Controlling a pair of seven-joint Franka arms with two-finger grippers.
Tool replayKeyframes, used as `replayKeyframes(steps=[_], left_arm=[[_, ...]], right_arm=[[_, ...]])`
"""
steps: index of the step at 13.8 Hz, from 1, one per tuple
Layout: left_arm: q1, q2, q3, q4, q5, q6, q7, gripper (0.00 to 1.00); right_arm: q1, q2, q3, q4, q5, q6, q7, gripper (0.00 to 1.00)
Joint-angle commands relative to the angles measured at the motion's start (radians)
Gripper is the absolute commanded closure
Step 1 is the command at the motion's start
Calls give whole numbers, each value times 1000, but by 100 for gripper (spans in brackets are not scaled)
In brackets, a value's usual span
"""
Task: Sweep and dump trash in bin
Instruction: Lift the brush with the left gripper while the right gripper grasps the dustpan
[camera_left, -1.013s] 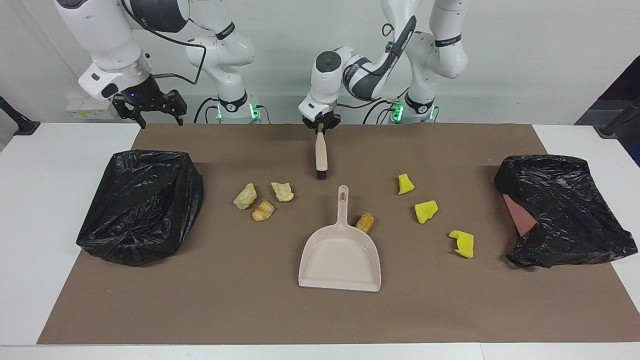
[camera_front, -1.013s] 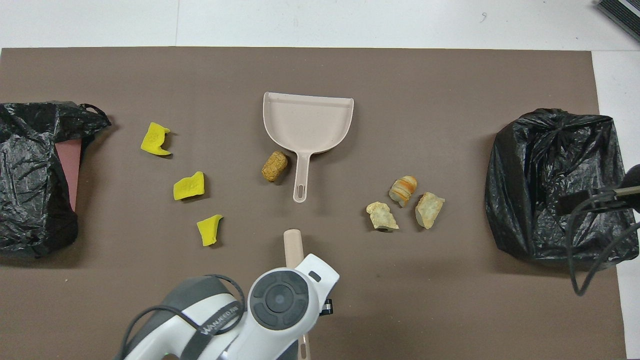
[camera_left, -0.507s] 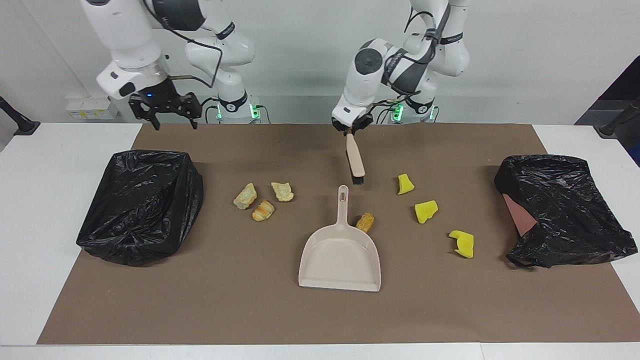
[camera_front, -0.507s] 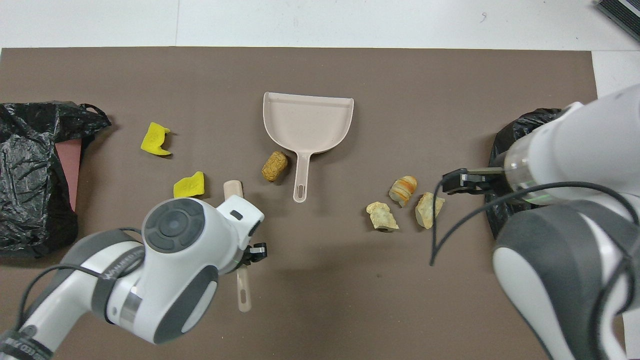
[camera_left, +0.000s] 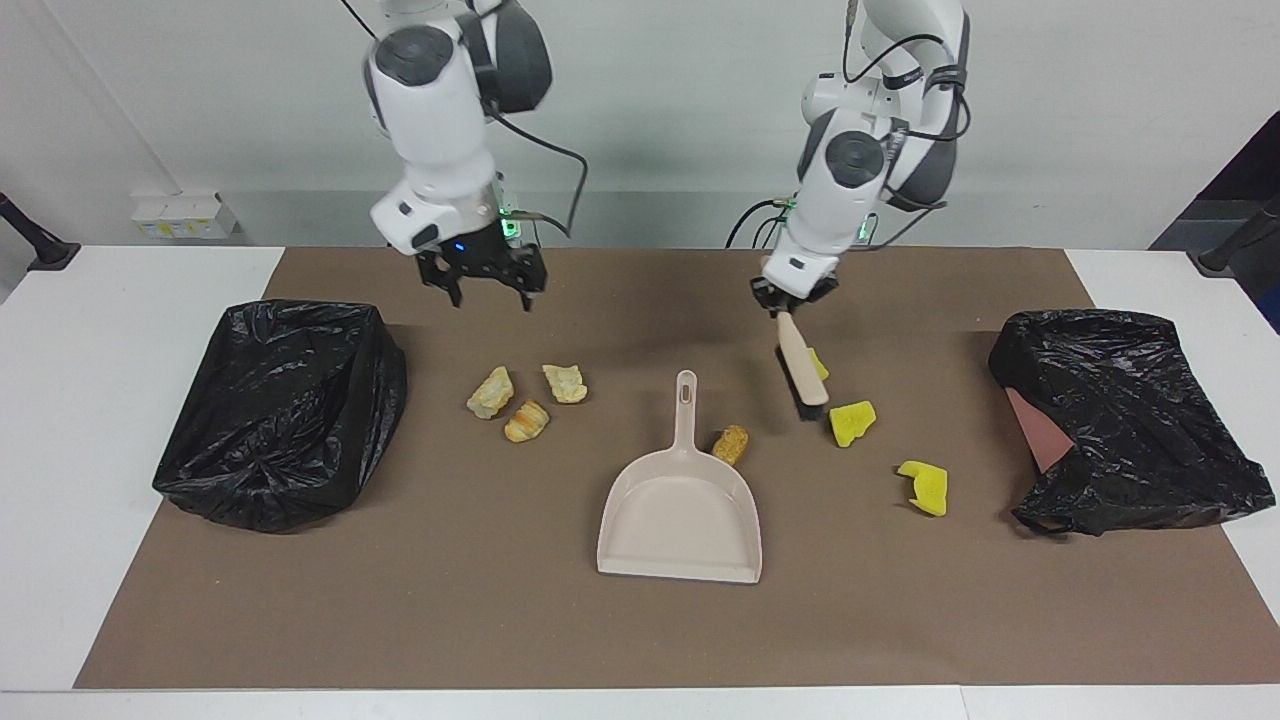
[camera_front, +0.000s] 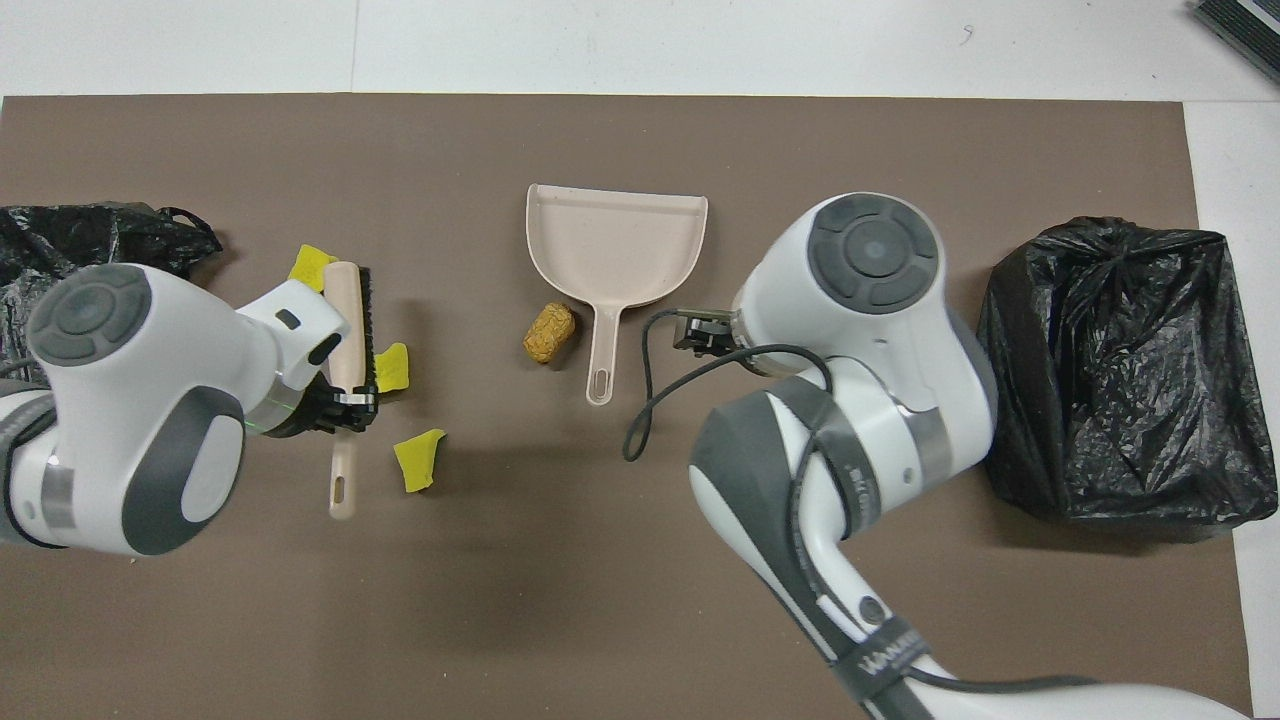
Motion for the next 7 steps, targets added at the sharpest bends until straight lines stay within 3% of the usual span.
replayKeyframes(steps=[1,3,7], left_arm=[[107,40,-14,41,31,41,126,100],[160,74,-14,79,41,43,220,100],[235,192,-14,186,75,63,346,100]], right_arm=[[57,175,-6,184,25,29,88,0],[97,254,-6,231,24,93,128,0],[128,303,-6,225,2,179,91,0]])
